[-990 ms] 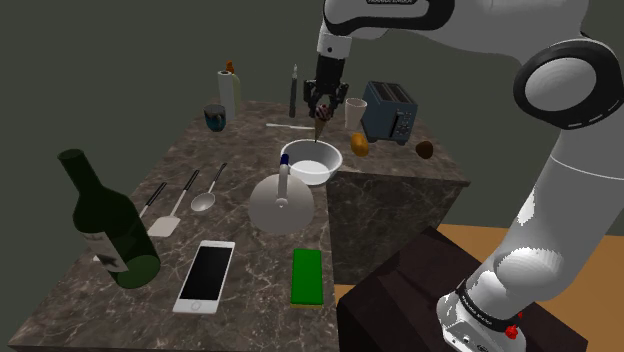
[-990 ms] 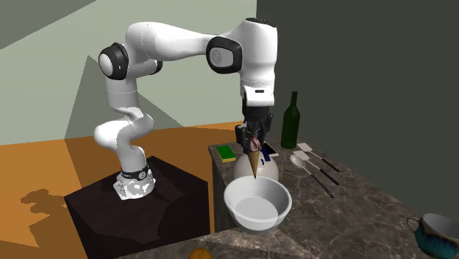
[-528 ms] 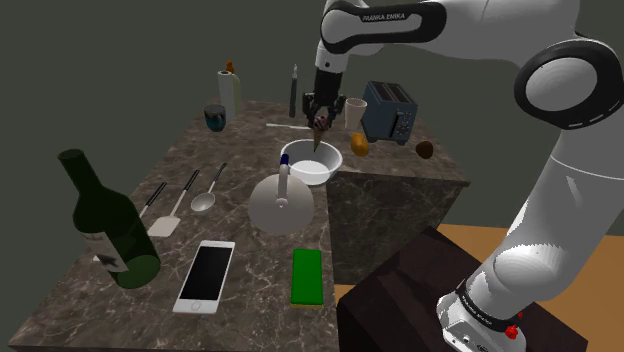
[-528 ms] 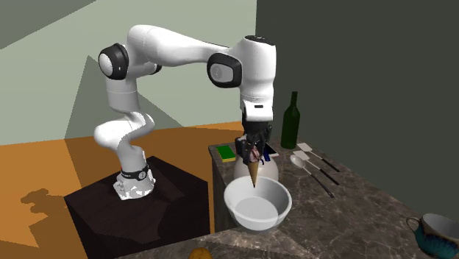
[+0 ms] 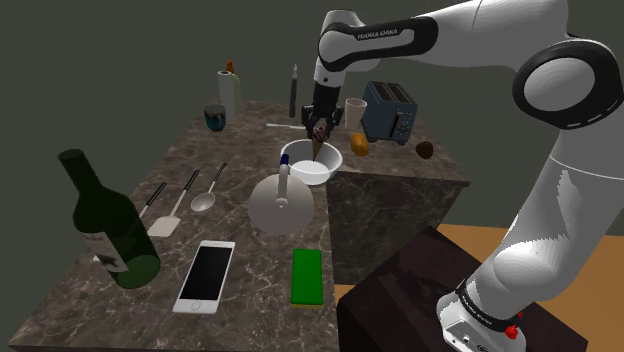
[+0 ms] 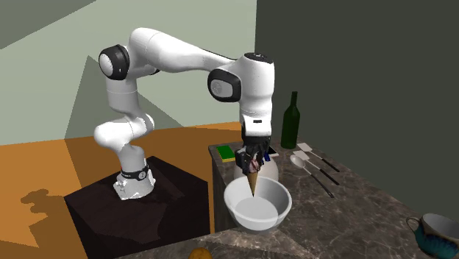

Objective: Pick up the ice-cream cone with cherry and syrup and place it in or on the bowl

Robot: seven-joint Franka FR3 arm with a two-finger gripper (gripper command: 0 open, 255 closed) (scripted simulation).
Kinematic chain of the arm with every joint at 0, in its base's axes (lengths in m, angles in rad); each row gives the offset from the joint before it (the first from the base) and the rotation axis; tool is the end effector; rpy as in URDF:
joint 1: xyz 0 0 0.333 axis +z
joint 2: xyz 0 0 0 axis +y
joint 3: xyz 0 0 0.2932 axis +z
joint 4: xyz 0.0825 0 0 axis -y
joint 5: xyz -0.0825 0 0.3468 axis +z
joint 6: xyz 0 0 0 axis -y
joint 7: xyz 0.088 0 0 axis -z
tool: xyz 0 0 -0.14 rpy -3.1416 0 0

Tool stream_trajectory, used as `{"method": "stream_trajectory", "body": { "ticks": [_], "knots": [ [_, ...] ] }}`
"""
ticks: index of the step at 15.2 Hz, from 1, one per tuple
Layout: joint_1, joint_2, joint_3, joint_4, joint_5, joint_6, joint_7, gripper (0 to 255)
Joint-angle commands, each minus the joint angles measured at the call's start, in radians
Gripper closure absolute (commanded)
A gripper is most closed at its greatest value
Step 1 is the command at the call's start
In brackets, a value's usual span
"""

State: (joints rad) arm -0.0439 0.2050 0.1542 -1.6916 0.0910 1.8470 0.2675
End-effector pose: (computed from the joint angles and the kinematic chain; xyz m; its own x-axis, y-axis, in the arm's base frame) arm 0.5722 0.0687 0.4283 0.9804 -0.1810 -0.0783 -0.1884 -0.9770 -0.1001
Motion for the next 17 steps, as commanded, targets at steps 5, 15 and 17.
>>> {"method": "stream_trajectory", "body": {
  "ticks": [5,15,17],
  "knots": [
    [0.0,0.0,0.0,-0.003,0.0,0.004,0.0,255],
    [-0.004,-0.002,-0.003,0.094,-0.002,-0.096,0.002,0],
    [-0.005,-0.001,-0.003,0.123,-0.002,-0.123,0.003,0]
  ]
}}
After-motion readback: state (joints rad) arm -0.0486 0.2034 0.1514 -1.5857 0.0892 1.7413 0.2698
